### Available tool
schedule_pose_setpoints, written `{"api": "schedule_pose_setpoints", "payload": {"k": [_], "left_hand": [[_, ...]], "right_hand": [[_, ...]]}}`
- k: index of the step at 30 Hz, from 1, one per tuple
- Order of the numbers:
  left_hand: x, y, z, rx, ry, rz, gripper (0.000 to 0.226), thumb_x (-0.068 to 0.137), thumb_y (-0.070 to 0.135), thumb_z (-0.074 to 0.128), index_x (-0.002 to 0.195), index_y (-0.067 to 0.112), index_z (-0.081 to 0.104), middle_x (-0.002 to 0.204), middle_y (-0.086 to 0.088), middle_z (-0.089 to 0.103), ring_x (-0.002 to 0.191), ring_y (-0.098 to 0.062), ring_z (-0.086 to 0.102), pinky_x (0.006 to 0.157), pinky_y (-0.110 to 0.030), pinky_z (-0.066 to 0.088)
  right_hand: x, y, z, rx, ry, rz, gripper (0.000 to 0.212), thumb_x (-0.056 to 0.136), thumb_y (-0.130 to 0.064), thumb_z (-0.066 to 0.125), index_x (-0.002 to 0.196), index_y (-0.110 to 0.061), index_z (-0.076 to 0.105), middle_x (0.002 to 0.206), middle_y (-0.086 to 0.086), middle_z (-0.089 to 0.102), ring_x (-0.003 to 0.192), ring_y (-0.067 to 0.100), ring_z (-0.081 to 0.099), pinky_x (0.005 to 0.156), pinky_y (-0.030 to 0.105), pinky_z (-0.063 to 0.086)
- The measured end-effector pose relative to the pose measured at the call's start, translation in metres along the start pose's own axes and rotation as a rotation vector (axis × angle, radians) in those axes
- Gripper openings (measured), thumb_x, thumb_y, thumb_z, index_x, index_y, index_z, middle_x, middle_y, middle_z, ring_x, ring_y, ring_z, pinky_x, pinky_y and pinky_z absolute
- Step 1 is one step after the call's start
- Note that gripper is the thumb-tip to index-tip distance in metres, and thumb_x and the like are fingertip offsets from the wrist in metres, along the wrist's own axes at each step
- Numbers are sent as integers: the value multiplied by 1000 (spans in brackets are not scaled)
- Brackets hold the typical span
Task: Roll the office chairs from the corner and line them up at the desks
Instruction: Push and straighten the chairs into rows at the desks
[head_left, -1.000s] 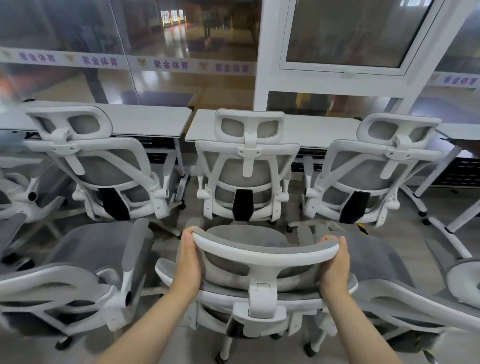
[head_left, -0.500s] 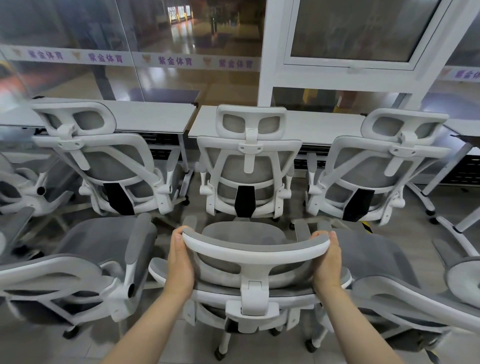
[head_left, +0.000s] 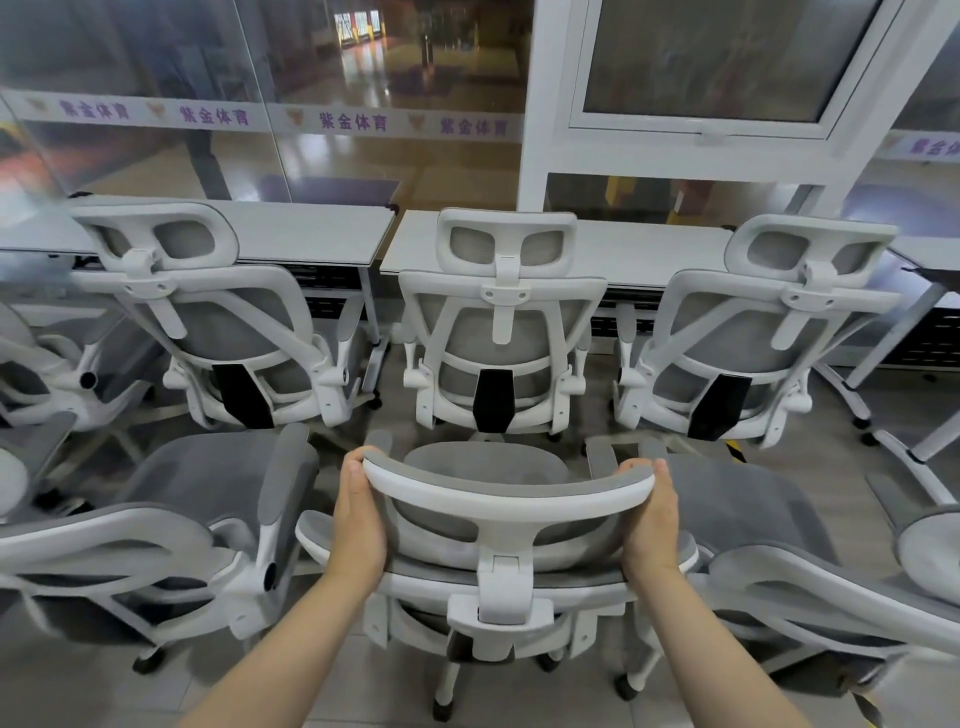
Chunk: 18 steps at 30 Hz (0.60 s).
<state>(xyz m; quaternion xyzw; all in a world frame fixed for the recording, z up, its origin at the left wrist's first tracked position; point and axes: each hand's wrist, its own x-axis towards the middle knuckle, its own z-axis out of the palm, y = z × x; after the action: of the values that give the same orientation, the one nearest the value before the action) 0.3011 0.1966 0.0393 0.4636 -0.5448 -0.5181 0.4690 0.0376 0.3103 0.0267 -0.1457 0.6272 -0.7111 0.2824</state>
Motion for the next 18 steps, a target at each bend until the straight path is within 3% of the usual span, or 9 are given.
{"api": "schedule_pose_setpoints", "payload": {"k": [5, 8, 14, 18], "left_hand": [[-2, -1, 0, 1, -6, 26, 60, 86, 71, 19, 105, 26, 54, 104, -6, 60, 103, -19, 55, 100, -43, 41], [-2, -1, 0, 1, -15, 37, 61, 86, 74, 20, 104, 26, 53, 102, -3, 59, 103, -19, 55, 99, -44, 41], [-5, 1, -1, -10, -23, 16, 58, 87, 71, 20, 104, 27, 54, 101, 2, 61, 102, -17, 56, 100, -44, 42], [-7, 10, -4, 27, -55, -15, 55, 89, 66, 19, 111, 32, 56, 112, 8, 62, 111, -9, 54, 105, -42, 39]], "right_hand": [[2, 0, 0, 2, 0, -15, 45, 89, -51, 32, 72, -18, 57, 67, -2, 54, 69, 16, 48, 74, 35, 38], [4, 0, -2, -3, -6, 9, 45, 88, -53, 33, 64, -26, 59, 66, -5, 54, 71, 16, 48, 76, 36, 37], [-1, -3, -1, 13, 1, 4, 50, 95, -47, 32, 61, -27, 61, 64, -9, 57, 70, 14, 50, 78, 36, 37], [-8, -12, -2, -47, 9, 31, 49, 93, -50, 34, 64, -27, 66, 71, -6, 65, 84, 19, 59, 86, 39, 43]]}}
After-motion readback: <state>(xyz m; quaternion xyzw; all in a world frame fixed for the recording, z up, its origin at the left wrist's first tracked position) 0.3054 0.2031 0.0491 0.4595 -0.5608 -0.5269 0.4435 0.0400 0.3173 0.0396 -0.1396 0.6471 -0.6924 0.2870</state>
